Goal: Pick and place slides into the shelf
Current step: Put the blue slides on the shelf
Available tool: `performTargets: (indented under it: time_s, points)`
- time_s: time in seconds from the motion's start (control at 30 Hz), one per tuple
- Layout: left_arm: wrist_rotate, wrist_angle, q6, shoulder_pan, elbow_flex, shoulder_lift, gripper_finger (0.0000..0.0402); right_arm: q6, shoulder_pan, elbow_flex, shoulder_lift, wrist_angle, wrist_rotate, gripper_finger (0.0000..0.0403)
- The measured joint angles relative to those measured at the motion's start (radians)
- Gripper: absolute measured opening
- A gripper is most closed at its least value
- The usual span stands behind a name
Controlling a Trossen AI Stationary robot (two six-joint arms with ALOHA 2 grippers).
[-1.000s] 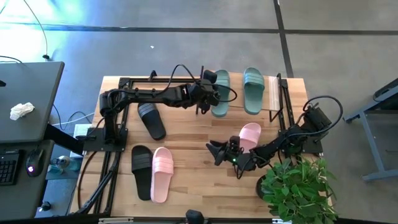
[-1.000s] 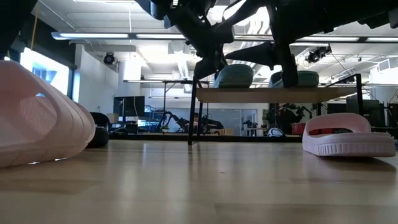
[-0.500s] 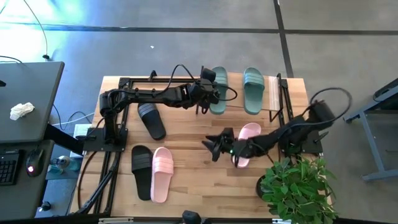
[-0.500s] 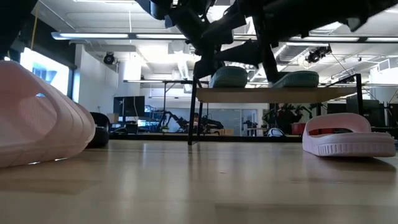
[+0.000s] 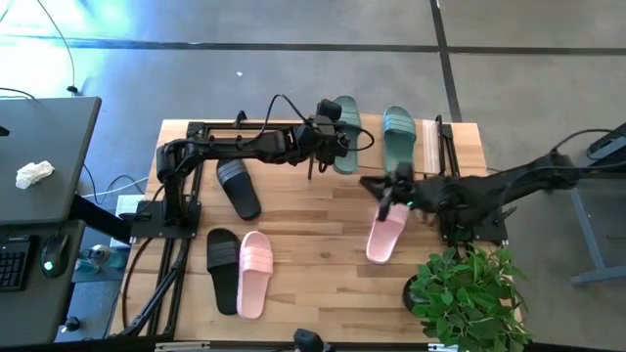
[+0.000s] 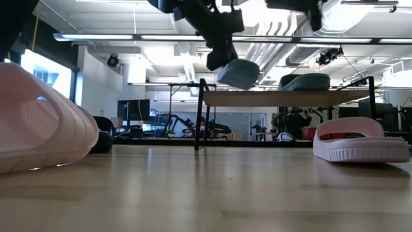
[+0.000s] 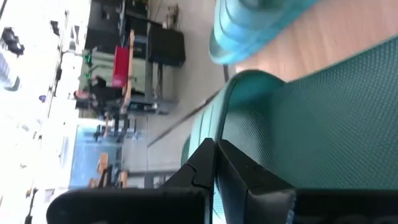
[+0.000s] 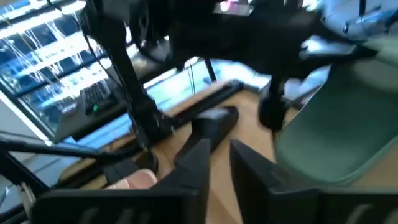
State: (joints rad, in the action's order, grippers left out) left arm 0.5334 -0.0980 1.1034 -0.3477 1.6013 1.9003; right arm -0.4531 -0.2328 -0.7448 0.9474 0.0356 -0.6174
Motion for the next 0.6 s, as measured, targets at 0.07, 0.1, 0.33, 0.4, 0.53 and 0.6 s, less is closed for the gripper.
performTargets:
  time_s: [0.07,0.1,0.33,0.4,0.53,0.6]
  points:
    - [-0.028,0.013,0.001,0.000,0.010,0.009,0.0001,0.050,0.004,0.000,-0.071,-0.033,-0.004,0.0008]
    - [-0.034,0.038,0.007,0.000,0.017,0.019,0.0001,0.076,0.004,0.000,-0.102,-0.043,-0.008,0.0006]
    - [-0.054,0.011,0.041,0.001,0.140,0.128,0.0000,0.173,0.004,0.000,-0.271,-0.104,-0.068,0.0003]
    - [-0.053,-0.009,0.037,0.001,0.182,0.153,0.0000,0.165,0.004,0.000,-0.294,-0.141,-0.077,0.0001]
    - [-0.050,-0.029,-0.006,0.000,0.247,0.185,0.0000,0.117,0.003,0.000,-0.308,-0.217,-0.078,0.0000]
    - [-0.052,-0.032,-0.015,0.000,0.271,0.204,0.0000,0.105,0.003,0.000,-0.307,-0.243,-0.077,0.0000]
